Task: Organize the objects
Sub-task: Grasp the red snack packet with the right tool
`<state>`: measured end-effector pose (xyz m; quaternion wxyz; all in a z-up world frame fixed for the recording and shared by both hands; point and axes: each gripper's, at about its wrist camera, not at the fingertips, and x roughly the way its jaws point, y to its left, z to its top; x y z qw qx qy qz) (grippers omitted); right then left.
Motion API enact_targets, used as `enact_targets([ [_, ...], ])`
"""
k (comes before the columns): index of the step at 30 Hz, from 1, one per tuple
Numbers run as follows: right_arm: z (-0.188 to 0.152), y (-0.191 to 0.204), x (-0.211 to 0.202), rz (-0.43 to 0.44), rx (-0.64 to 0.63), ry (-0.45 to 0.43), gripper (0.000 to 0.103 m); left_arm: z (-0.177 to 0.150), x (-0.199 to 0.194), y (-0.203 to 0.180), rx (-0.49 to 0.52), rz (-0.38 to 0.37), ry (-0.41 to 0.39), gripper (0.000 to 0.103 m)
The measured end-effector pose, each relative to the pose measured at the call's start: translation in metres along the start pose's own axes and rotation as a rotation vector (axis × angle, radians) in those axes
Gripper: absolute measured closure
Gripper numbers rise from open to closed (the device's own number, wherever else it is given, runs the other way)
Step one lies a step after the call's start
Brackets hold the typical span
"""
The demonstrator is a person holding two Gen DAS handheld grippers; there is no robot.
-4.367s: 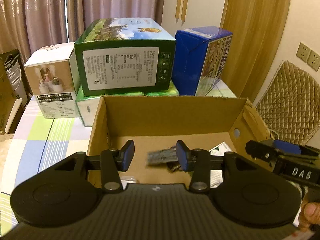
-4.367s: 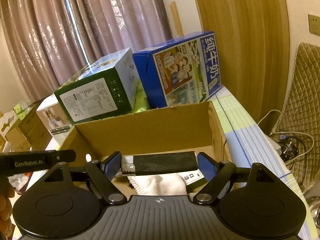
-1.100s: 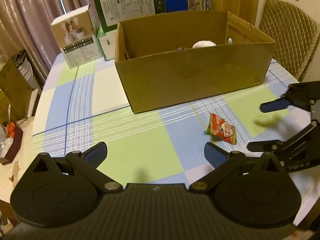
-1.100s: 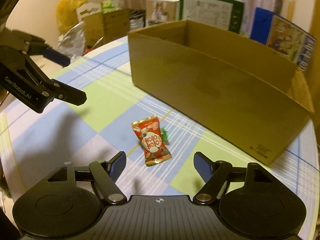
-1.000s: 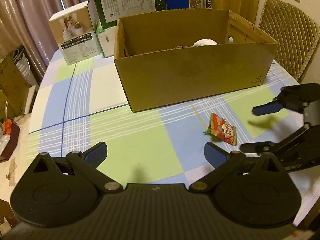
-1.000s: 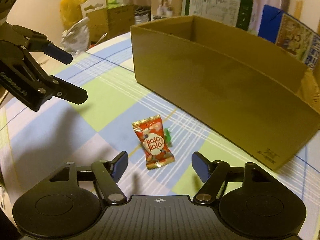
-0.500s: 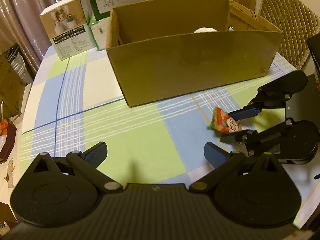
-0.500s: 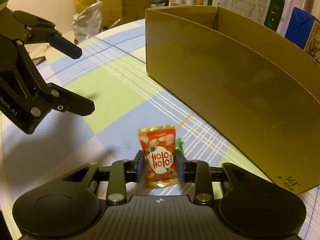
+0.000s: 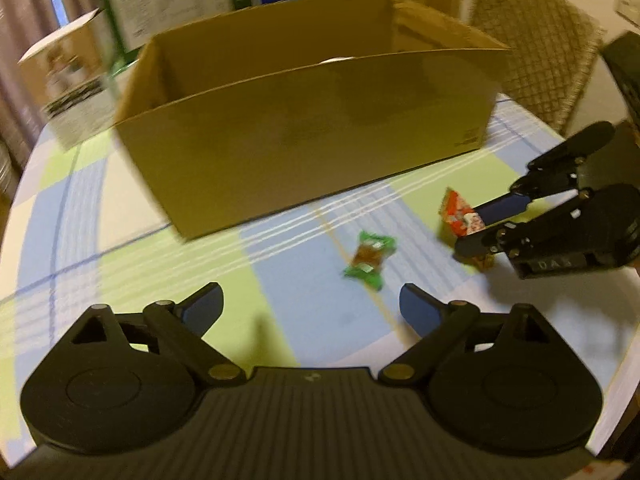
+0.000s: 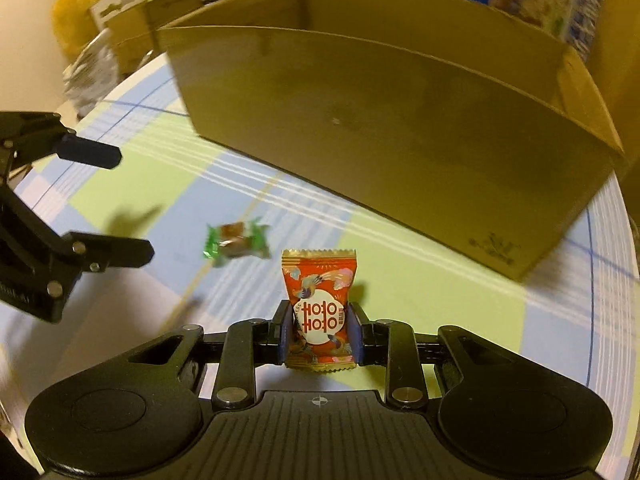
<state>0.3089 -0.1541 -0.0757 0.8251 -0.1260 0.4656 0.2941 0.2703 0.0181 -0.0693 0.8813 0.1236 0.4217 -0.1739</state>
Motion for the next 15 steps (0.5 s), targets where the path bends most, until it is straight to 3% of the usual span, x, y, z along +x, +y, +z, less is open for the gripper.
enact_targets([
  [6, 0.002, -0.007, 0.000, 0.028, 0.025, -0.017, 0.077, 0.005, 0.030, -0.009, 0.059, -0.044, -0.002, 0.035],
  [15, 0.001, -0.014, 0.006, 0.037, 0.030, -0.024, 0.077, 0.018, 0.055, -0.020, 0.068, -0.083, 0.020, 0.056],
])
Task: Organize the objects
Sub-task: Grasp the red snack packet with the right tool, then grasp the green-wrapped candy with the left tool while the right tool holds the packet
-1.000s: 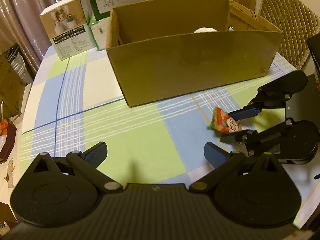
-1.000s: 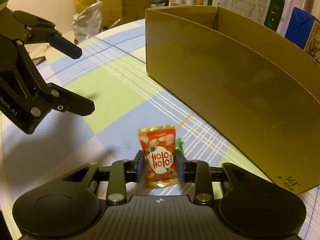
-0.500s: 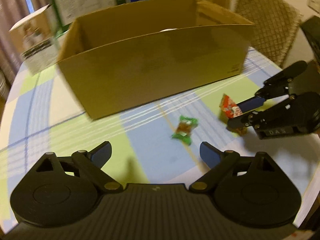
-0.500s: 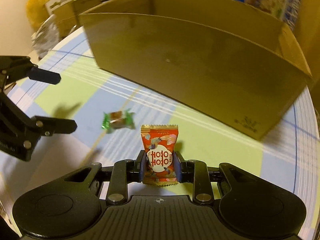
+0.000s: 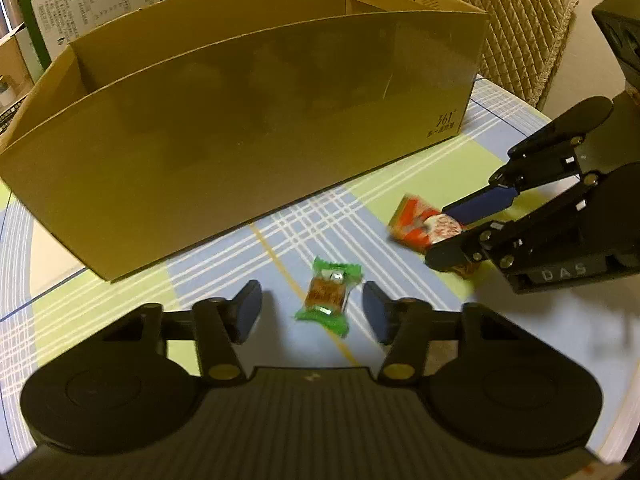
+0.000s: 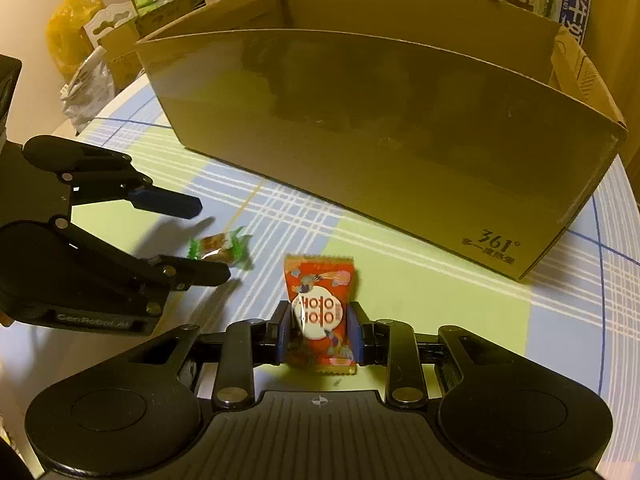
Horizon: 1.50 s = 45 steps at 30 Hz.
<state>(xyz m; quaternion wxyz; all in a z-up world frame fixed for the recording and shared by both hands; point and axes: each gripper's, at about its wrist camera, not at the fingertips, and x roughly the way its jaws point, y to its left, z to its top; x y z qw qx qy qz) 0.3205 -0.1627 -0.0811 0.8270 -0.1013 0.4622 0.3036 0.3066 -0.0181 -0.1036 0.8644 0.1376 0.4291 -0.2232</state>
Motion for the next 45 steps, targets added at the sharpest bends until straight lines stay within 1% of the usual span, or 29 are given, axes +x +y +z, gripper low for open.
enact_targets([
  [1, 0.000, -0.001, 0.000, 0.002, 0.002, -0.001, 0.077, 0.001, 0.001, 0.000, -0.001, -0.001, 0.000, 0.056],
  [3, 0.000, -0.004, -0.001, 0.004, 0.007, -0.003, 0.077, 0.002, 0.006, -0.001, -0.001, 0.004, 0.015, 0.059],
  [8, 0.001, -0.003, 0.000, 0.001, -0.007, -0.006, 0.075, 0.002, 0.006, 0.000, -0.006, -0.005, 0.015, 0.063],
  [10, 0.000, 0.001, 0.001, -0.006, -0.023, -0.006, 0.073, 0.002, 0.006, 0.000, -0.008, -0.005, 0.018, 0.064],
  [12, -0.002, 0.007, 0.002, -0.011, -0.038, -0.006, 0.065, 0.002, 0.005, 0.000, -0.008, -0.005, 0.018, 0.065],
  [13, -0.002, 0.009, 0.004, -0.015, -0.045, -0.005, 0.063, 0.001, 0.005, 0.000, -0.013, -0.003, 0.017, 0.065],
  [14, -0.003, 0.012, 0.004, -0.024, -0.052, -0.004, 0.063, 0.001, 0.006, 0.000, -0.022, -0.004, 0.017, 0.067],
  [15, -0.003, 0.013, 0.005, -0.029, -0.055, -0.002, 0.063, 0.001, 0.006, 0.000, -0.029, -0.010, 0.018, 0.071],
  [17, -0.003, 0.014, 0.006, -0.034, -0.047, 0.002, 0.063, 0.001, 0.006, -0.001, -0.037, -0.022, 0.020, 0.077],
  [20, -0.004, 0.013, 0.005, -0.042, -0.025, 0.010, 0.063, 0.002, 0.006, -0.005, -0.026, -0.020, 0.024, 0.083],
  [23, -0.006, 0.016, 0.006, -0.060, -0.047, 0.014, 0.063, 0.002, 0.005, -0.005, -0.036, -0.020, 0.027, 0.084],
  [25, -0.006, 0.018, 0.006, -0.079, -0.054, 0.014, 0.068, 0.002, 0.003, -0.003, -0.044, -0.023, 0.029, 0.084],
  [26, -0.006, 0.018, 0.005, -0.082, -0.050, 0.013, 0.075, 0.002, 0.003, -0.003, -0.049, -0.023, 0.033, 0.084],
  [32, -0.007, 0.016, -0.004, -0.096, -0.019, 0.004, 0.077, 0.009, 0.009, -0.011, -0.064, 0.005, 0.057, 0.086],
  [36, -0.005, 0.018, -0.024, -0.105, 0.001, -0.034, 0.077, 0.011, -0.005, -0.013, -0.078, 0.019, 0.067, 0.086],
  [38, -0.004, 0.020, -0.036, -0.108, 0.011, -0.065, 0.077, 0.010, -0.023, -0.012, -0.081, 0.020, 0.048, 0.086],
  [42, -0.004, 0.022, -0.067, -0.110, 0.046, -0.140, 0.077, 0.014, -0.059, -0.014, -0.119, 0.022, -0.002, 0.086],
  [45, -0.006, 0.025, -0.089, -0.118, 0.056, -0.195, 0.077, 0.019, -0.083, -0.016, -0.124, 0.044, -0.039, 0.086],
])
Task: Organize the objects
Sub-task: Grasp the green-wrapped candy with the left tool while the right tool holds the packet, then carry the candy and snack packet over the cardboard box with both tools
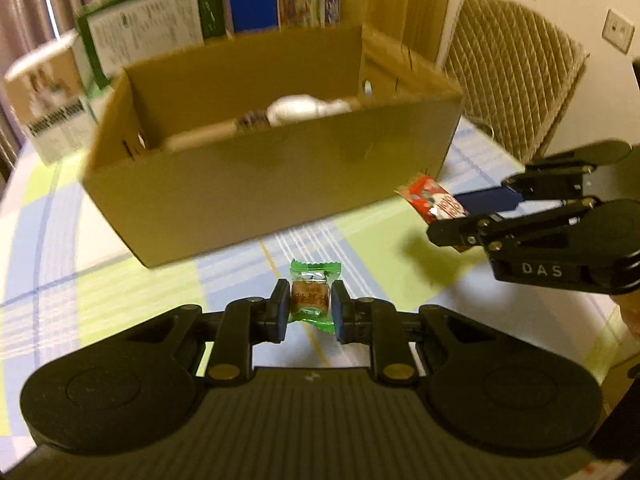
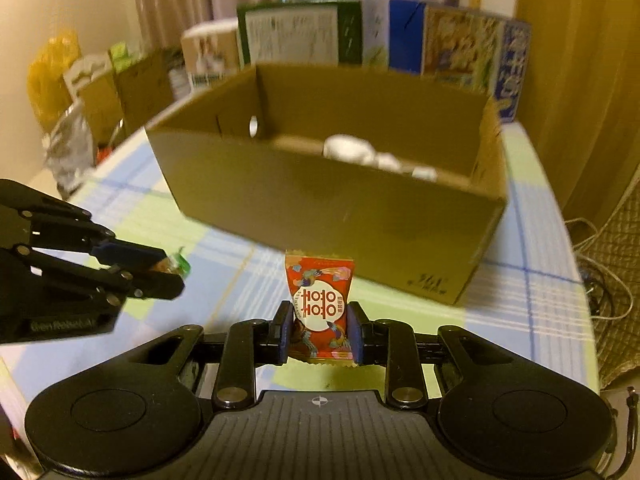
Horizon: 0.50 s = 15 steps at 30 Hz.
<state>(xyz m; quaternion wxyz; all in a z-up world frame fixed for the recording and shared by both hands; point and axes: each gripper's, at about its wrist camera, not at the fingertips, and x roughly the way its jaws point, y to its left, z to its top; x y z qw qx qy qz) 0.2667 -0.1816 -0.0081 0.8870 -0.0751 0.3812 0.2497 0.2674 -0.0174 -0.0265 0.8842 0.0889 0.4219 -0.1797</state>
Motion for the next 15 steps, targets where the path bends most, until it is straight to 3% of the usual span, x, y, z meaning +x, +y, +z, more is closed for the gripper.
enact_targets([
  [8, 0.004, 0.001, -0.036, -0.015, 0.081, -0.077, 0.078, 0.001, -0.043, 0.000, -0.041, 0.034, -0.071, 0.086],
  [15, 0.009, 0.005, -0.040, -0.014, 0.088, -0.089, 0.077, 0.000, -0.044, -0.004, -0.044, 0.045, -0.056, 0.086],
])
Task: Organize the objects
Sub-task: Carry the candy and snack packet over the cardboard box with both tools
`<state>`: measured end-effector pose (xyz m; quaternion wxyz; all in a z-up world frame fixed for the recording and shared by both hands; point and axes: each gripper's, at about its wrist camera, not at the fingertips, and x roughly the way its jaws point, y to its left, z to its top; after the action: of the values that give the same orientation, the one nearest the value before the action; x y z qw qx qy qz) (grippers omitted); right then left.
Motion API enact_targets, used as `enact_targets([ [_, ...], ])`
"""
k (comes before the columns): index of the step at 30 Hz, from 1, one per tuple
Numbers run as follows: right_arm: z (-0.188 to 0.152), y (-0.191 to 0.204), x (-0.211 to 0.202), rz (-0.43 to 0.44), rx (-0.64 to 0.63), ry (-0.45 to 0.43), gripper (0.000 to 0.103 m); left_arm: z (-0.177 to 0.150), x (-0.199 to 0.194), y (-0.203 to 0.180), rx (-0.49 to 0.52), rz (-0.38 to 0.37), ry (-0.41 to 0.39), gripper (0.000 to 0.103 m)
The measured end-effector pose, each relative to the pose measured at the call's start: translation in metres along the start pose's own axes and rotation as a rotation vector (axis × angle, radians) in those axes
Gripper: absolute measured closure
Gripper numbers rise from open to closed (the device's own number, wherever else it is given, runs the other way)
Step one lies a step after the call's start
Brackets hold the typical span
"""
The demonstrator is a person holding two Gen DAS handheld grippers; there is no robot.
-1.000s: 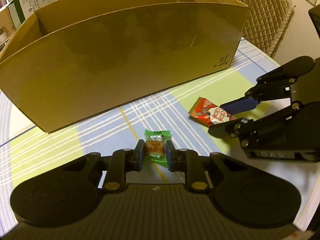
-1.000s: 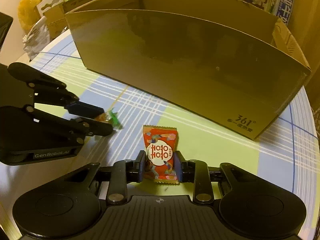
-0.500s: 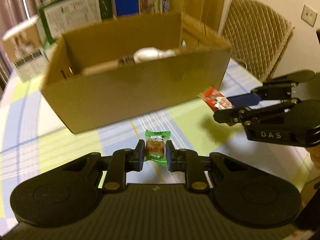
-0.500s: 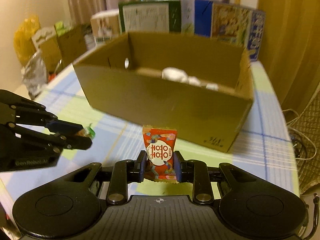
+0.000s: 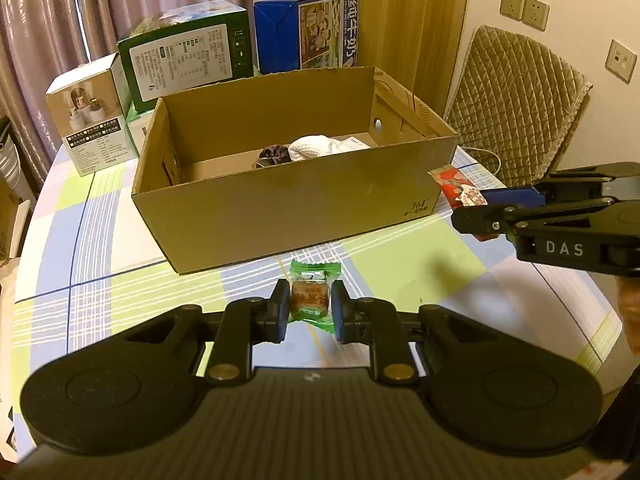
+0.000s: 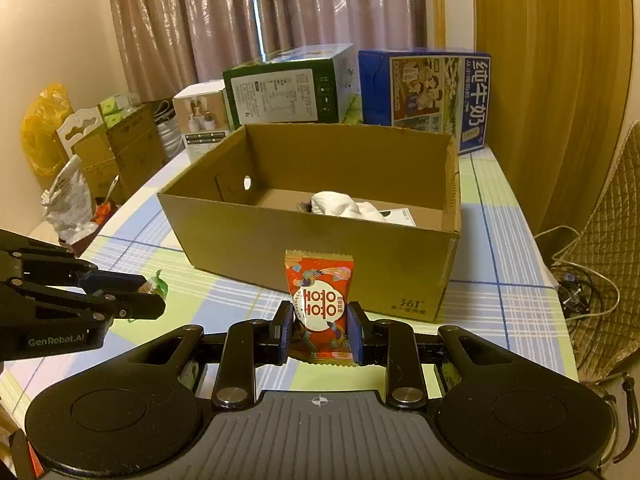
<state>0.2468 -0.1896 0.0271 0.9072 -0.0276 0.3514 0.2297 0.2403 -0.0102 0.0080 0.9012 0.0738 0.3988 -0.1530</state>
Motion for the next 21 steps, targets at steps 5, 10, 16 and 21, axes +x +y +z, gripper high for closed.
enact_targets([
  [5, -0.0002, 0.0016, 0.0016, 0.001, -0.001, -0.003, 0.078, -0.0002, -0.0020, -0.0018, 0.004, 0.002, -0.002, 0.086],
  [10, 0.0010, 0.0035, 0.0034, -0.002, -0.007, -0.007, 0.077, 0.0007, -0.0033, -0.0012, 0.002, 0.007, -0.004, 0.086],
  [16, 0.0013, 0.0066, 0.0018, -0.007, -0.023, -0.017, 0.077, 0.0018, -0.0051, -0.0015, 0.001, 0.009, -0.009, 0.086],
  [21, 0.0032, 0.0079, 0.0005, -0.011, -0.027, -0.019, 0.078, 0.0041, -0.0069, -0.0018, -0.004, 0.010, -0.012, 0.086],
])
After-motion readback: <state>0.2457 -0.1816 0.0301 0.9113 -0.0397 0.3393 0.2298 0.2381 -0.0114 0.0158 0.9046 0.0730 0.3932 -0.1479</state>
